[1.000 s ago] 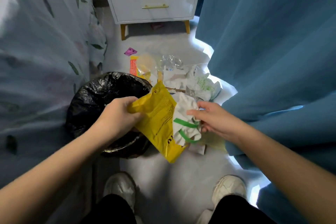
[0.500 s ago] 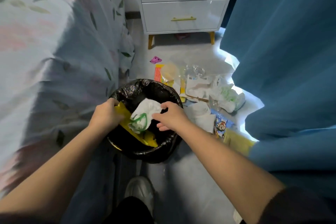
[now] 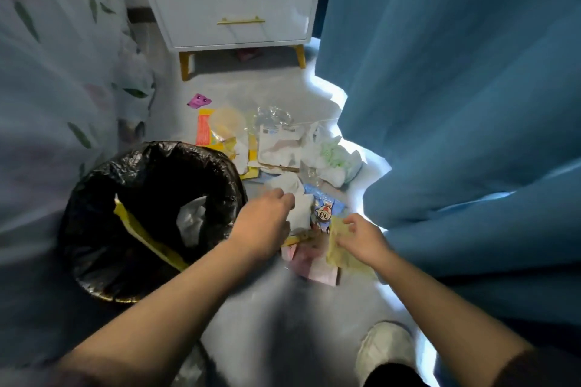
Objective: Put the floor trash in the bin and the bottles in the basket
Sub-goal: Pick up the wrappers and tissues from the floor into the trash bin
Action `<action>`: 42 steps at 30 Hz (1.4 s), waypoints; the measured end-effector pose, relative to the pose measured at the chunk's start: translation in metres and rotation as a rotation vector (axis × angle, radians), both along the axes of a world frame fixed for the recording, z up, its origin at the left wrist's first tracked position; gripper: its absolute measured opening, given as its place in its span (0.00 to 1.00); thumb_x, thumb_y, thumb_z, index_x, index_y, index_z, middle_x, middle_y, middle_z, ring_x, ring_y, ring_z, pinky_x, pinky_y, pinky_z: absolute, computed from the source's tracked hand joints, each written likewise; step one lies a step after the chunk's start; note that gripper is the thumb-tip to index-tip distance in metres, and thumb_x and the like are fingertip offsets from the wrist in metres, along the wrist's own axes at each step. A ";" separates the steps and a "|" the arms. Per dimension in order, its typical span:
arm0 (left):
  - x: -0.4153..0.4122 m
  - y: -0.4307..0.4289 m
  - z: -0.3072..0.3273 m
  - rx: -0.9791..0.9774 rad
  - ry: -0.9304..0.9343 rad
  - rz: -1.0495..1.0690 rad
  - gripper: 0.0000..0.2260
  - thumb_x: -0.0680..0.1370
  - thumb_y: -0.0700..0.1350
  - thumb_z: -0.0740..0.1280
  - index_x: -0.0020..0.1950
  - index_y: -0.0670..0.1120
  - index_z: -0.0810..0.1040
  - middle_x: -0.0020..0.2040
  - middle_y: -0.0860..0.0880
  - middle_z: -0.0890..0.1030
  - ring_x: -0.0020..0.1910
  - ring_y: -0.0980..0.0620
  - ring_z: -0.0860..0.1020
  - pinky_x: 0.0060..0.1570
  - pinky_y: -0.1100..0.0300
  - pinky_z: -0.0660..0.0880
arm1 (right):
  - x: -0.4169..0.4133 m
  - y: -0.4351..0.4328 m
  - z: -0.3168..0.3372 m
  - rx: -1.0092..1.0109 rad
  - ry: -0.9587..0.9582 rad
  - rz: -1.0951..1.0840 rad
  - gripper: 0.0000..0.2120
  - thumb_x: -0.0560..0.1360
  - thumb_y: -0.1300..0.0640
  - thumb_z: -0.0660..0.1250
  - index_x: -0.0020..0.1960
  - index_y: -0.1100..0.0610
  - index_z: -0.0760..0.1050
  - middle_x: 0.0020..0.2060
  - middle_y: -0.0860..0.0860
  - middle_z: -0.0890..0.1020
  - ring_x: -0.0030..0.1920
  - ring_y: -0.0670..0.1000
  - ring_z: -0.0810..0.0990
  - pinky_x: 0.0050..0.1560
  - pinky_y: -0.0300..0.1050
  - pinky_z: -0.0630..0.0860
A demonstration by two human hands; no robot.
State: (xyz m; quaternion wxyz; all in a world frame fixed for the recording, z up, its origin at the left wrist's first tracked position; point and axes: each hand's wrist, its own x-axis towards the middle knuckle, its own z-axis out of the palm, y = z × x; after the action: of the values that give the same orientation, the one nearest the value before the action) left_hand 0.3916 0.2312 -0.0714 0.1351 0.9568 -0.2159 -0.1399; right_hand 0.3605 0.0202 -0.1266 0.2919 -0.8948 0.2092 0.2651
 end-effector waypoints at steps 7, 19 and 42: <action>0.010 -0.048 -0.095 0.119 0.359 0.216 0.38 0.68 0.62 0.71 0.69 0.47 0.61 0.66 0.44 0.65 0.67 0.43 0.64 0.62 0.48 0.68 | -0.008 -0.021 -0.061 -0.158 0.141 0.245 0.46 0.65 0.48 0.74 0.76 0.47 0.51 0.72 0.56 0.63 0.70 0.59 0.64 0.67 0.51 0.67; 0.033 -0.054 -0.155 0.417 0.124 0.086 0.19 0.77 0.46 0.63 0.67 0.49 0.65 0.68 0.43 0.64 0.64 0.45 0.68 0.52 0.52 0.71 | 0.025 -0.036 -0.097 -0.381 0.161 0.557 0.60 0.64 0.51 0.78 0.76 0.43 0.34 0.77 0.55 0.51 0.77 0.60 0.45 0.72 0.66 0.46; 0.036 -0.067 -0.021 -0.273 -0.054 0.279 0.07 0.79 0.47 0.61 0.52 0.45 0.71 0.40 0.43 0.79 0.41 0.39 0.77 0.32 0.55 0.65 | 0.022 -0.044 0.007 0.003 -0.417 0.321 0.10 0.73 0.56 0.71 0.48 0.62 0.77 0.43 0.55 0.80 0.45 0.53 0.76 0.41 0.39 0.62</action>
State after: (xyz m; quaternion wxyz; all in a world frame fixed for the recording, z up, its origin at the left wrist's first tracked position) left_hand 0.4273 0.1640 -0.0928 0.2758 0.9537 -0.1019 -0.0634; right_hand 0.3822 -0.0233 -0.1199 0.2840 -0.9515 -0.0008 0.1180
